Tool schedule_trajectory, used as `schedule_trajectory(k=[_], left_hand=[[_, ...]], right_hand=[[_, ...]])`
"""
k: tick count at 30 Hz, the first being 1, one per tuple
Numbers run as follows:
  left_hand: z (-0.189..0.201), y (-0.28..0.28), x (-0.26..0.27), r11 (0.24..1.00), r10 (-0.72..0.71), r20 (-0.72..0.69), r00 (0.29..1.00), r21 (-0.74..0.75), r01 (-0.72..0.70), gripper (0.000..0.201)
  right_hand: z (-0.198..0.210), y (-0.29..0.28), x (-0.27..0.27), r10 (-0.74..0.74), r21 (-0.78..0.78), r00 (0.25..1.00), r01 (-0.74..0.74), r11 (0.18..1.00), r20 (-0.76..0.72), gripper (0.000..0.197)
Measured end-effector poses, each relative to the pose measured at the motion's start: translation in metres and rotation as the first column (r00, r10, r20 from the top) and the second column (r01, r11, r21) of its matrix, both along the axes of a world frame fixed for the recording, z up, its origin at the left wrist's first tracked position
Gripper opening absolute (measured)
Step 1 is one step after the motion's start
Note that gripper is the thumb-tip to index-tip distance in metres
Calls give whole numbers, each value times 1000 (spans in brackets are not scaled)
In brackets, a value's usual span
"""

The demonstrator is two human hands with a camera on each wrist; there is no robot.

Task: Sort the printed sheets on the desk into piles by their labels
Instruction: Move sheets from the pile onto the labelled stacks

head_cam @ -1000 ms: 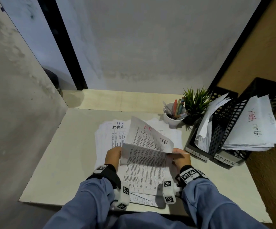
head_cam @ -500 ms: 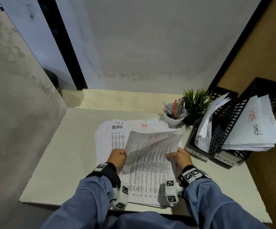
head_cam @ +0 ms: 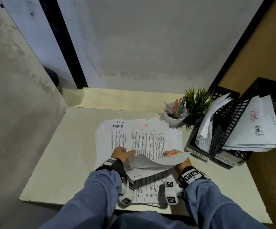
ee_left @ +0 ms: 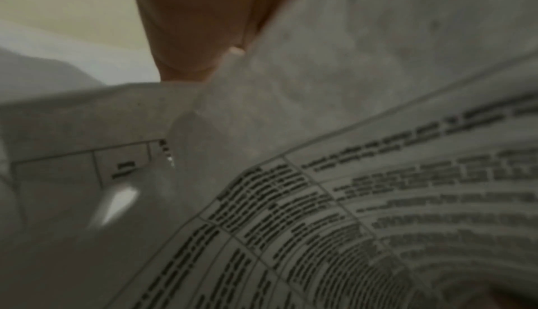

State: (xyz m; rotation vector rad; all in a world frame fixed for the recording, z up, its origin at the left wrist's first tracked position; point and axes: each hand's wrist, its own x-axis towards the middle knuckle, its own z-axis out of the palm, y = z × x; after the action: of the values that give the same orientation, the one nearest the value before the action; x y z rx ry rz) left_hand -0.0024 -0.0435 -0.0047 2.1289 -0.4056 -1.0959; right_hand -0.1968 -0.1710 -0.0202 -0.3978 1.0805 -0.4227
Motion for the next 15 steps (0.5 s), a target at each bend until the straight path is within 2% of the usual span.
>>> schedule_trajectory(k=[1, 3, 5, 6, 8, 11, 12, 14, 15], left_hand=[[2, -1, -1, 999, -47, 52, 998, -9, 48, 22], [5, -3, -3, 996, -51, 177, 983, -58, 62, 17], [10, -2, -4, 994, -8, 273, 962, -107, 39, 21], [9, -1, -3, 993, -3, 312, 950, -111, 40, 24], [11, 1, -1, 989, -73, 393, 917, -89, 117, 29], [8, 4, 6, 975, -166, 452, 877, -59, 215, 30], [7, 6, 8, 974, -163, 474, 865, -64, 219, 29], [4, 10, 11, 976, -99, 498, 861, -118, 181, 25], [2, 12, 14, 976, -47, 487, 872, -164, 144, 24]], right_hand=[[5, 4, 1, 33, -44, 999, -33, 998, 0, 26], [1, 9, -4, 46, -227, 991, -73, 971, -122, 19], [-2, 5, -5, 72, -278, 982, -118, 953, -173, 4], [-5, 4, -7, 79, -286, 980, -130, 949, -182, 3], [-4, 2, -7, 64, -301, 980, -120, 946, -189, 7], [-12, -4, -10, 23, -298, 959, -111, 948, -284, 46], [-14, -5, -9, 26, -302, 957, -116, 946, -288, 46], [-11, -3, -6, 29, -320, 958, -124, 939, -285, 27], [-10, -2, -6, 27, -333, 956, -128, 934, -293, 24]])
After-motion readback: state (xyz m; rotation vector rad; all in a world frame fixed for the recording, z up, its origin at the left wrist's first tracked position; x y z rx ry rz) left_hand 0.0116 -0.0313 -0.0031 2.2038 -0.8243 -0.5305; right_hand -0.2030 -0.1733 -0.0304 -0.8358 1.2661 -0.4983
